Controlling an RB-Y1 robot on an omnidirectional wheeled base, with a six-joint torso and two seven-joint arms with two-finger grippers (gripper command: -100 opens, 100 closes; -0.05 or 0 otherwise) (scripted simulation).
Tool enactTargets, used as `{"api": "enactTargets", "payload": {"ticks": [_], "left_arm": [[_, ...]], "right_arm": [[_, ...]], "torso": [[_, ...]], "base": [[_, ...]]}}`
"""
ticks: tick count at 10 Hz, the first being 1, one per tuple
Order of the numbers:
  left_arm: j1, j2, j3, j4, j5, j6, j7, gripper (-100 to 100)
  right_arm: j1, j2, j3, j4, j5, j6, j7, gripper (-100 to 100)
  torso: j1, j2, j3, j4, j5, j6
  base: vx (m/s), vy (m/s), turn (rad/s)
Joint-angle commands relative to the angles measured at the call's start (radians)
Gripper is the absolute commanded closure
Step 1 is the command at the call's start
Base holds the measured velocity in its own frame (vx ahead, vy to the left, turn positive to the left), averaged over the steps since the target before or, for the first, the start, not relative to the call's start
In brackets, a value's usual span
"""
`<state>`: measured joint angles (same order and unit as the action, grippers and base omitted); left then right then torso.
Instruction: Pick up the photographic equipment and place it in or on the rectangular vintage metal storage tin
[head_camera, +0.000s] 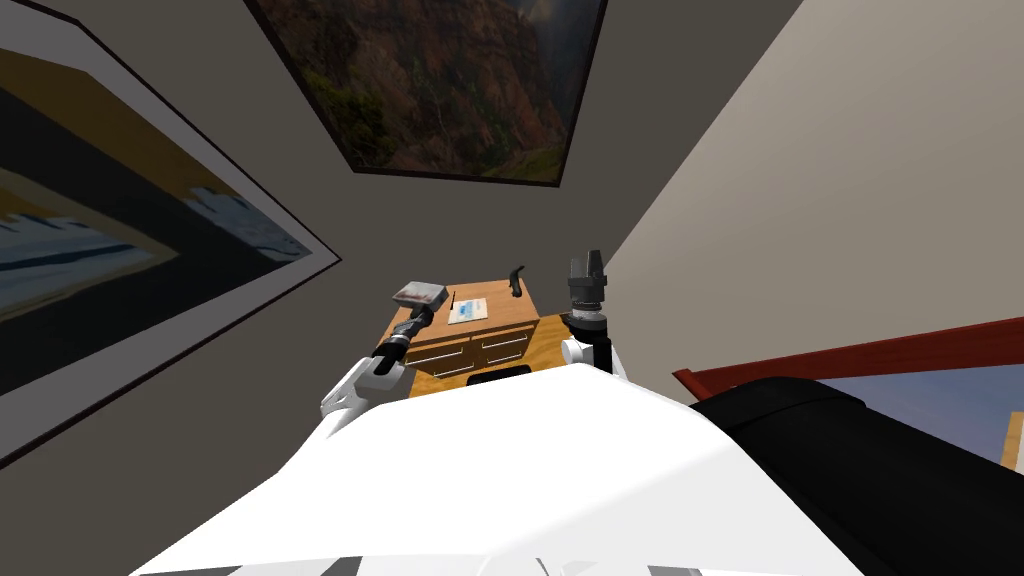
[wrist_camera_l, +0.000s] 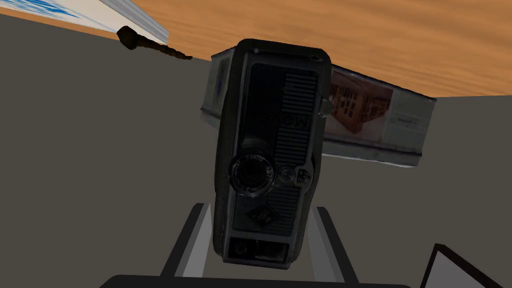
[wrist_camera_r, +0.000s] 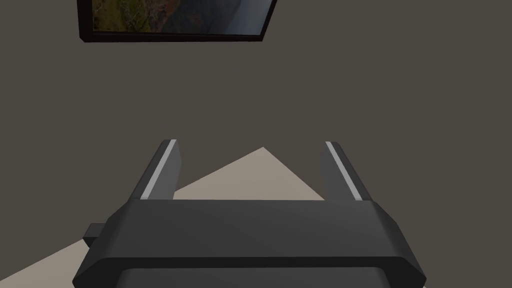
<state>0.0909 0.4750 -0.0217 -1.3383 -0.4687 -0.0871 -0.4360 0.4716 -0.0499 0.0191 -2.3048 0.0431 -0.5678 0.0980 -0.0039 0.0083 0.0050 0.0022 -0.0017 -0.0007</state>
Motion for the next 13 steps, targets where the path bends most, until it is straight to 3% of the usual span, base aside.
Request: {"api": "enactTargets", "payload": {"ticks": [1, 3, 4, 6, 10, 13], "left_arm": [[-0.029, 0.014, 0.020, 0.010, -0.007, -0.007, -0.002, 100], [-0.075, 0.049, 0.063, 0.014, -0.024, 0.013, 0.006, 100], [-0.075, 0.049, 0.063, 0.014, -0.024, 0.013, 0.006, 100], [-0.105, 0.073, 0.093, 0.026, -0.039, 0.033, 0.015, 100], [-0.190, 0.141, 0.173, 0.084, -0.089, 0.113, 0.045, 100], [-0.214, 0.159, 0.194, 0.103, -0.105, 0.142, 0.054, 100]], "right_arm": [[0.000, 0.000, 0.000, 0.000, 0.000, 0.000, 0.000, 0], [0.000, 0.000, 0.000, 0.000, 0.000, 0.000, 0.000, 0], [0.000, 0.000, 0.000, 0.000, 0.000, 0.000, 0.000, 0], [0.000, 0.000, 0.000, 0.000, 0.000, 0.000, 0.000, 0], [0.000, 0.000, 0.000, 0.000, 0.000, 0.000, 0.000, 0], [0.000, 0.000, 0.000, 0.000, 0.000, 0.000, 0.000, 0]], "torso": [[0.000, 0.000, 0.000, 0.000, 0.000, 0.000], [-0.002, 0.002, 0.001, 0.002, -0.002, 0.001], [-0.003, 0.001, 0.002, 0.002, -0.003, 0.001], [-0.003, -0.003, -0.001, 0.000, -0.002, 0.000], [-0.008, -0.001, 0.000, 0.001, -0.004, -0.001], [-0.007, -0.002, 0.000, 0.002, -0.004, -0.002]], "base": [[-0.098, -0.038, -0.015], [-0.115, -0.066, -0.065], [-0.034, -0.059, -0.032], [-0.040, -0.064, -0.044], [-0.064, -0.113, -0.114], [-0.025, -0.074, -0.097]]}}
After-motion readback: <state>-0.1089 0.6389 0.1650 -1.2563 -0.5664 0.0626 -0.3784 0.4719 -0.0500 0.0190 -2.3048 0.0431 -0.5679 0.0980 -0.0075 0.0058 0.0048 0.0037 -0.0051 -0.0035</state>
